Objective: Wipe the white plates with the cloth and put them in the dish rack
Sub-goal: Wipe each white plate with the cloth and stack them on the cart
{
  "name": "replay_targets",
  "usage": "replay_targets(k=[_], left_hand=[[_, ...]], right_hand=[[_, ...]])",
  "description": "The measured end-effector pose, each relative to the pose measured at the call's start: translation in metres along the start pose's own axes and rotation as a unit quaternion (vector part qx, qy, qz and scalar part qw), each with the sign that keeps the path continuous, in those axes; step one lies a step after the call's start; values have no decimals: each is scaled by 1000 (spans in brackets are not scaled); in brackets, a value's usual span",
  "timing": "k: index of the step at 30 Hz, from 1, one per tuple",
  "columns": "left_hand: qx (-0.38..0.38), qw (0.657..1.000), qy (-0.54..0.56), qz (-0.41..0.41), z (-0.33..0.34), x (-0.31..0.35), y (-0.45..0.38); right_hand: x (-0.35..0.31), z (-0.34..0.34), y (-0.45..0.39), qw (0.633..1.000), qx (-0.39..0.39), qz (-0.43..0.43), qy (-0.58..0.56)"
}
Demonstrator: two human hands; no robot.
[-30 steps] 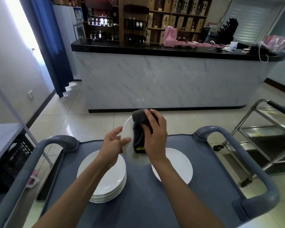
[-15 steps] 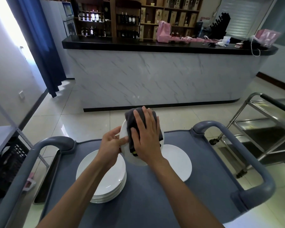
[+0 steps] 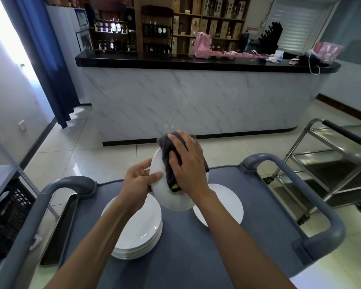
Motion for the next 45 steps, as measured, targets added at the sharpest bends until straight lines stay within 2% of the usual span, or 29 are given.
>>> replay_targets(k=[8, 14, 19, 25, 30, 33, 39, 45], left_hand=[[38, 997, 61, 10, -18, 9, 5], [82, 990, 107, 39, -20, 17, 2], [113, 982, 136, 61, -14, 22, -4], [174, 964, 193, 51, -8, 11, -17], [218, 952, 214, 40, 10, 7, -31], [235, 947, 216, 38, 22, 4, -36], [253, 945, 205, 42, 44, 0, -44], [243, 949, 198, 44, 60, -1, -46]], right_hand=[[37, -11, -3, 986, 6, 132, -99], [56, -18, 2, 942, 70, 245, -220], [63, -21, 8, 918, 115, 276, -261], [74, -26, 14, 917, 124, 273, -262], [80, -23, 26, 901, 150, 289, -287], [78, -23, 32, 912, 156, 275, -261], [67, -27, 32, 982, 83, 149, -87], [58, -27, 27, 999, 36, 31, 10]])
Point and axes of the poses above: each hand's wrist, its own y-axis away from the middle knuckle, its own z-axis out of the palm, x = y × z, the point moved 6 cm from there along -y, towards the middle knuckle, and after that the axes turned 10 degrees about -z, right-handed, at the moved point
